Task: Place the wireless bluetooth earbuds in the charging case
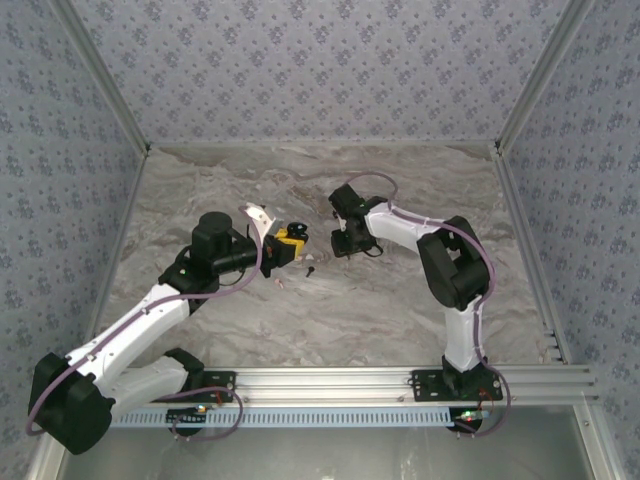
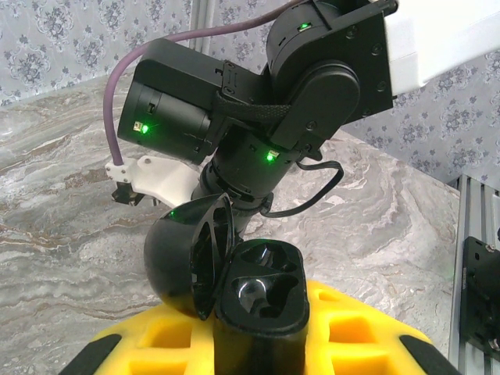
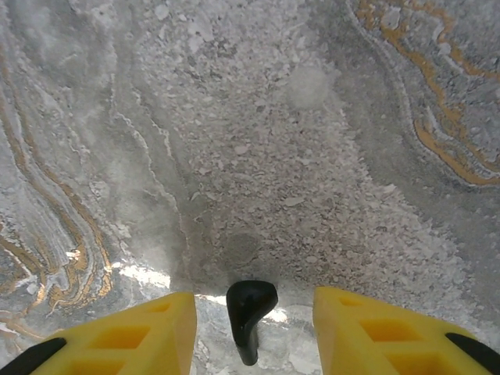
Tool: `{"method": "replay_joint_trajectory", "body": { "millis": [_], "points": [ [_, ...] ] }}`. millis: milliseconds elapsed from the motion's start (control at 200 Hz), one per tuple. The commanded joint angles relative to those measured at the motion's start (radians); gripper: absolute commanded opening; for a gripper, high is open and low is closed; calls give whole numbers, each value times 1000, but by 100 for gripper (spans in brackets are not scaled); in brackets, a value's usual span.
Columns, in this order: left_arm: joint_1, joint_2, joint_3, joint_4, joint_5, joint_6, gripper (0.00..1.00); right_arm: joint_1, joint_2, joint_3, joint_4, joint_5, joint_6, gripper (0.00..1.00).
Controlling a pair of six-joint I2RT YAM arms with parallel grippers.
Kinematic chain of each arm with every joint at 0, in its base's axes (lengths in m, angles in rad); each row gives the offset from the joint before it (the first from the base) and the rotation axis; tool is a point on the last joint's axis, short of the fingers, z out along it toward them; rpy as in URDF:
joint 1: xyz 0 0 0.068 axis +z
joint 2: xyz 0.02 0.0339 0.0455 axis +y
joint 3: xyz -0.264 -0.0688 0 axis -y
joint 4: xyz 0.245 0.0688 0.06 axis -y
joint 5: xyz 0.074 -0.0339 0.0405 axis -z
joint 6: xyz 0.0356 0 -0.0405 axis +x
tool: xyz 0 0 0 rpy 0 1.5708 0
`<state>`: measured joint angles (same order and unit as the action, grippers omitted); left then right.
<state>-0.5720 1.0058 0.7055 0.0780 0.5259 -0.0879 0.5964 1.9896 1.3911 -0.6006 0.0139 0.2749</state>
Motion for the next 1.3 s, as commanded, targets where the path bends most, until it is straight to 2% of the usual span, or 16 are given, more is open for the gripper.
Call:
{"method": "replay_joint_trajectory", "body": {
  "millis": [0, 295, 535, 1294],
  "points": [
    [-5, -22, -4, 9, -4, 16, 11, 4, 26, 38, -46, 14, 31, 43],
    [-5, -22, -6, 9, -3, 17, 11, 5, 51, 60, -57, 5, 43, 41],
    [-6, -21, -8, 9, -4, 17, 11, 6, 69, 75, -63, -5, 45, 35],
    [-5, -22, -12, 4, -7, 19, 11, 28, 121, 105, -118, 40, 47, 32]
  ]
}}
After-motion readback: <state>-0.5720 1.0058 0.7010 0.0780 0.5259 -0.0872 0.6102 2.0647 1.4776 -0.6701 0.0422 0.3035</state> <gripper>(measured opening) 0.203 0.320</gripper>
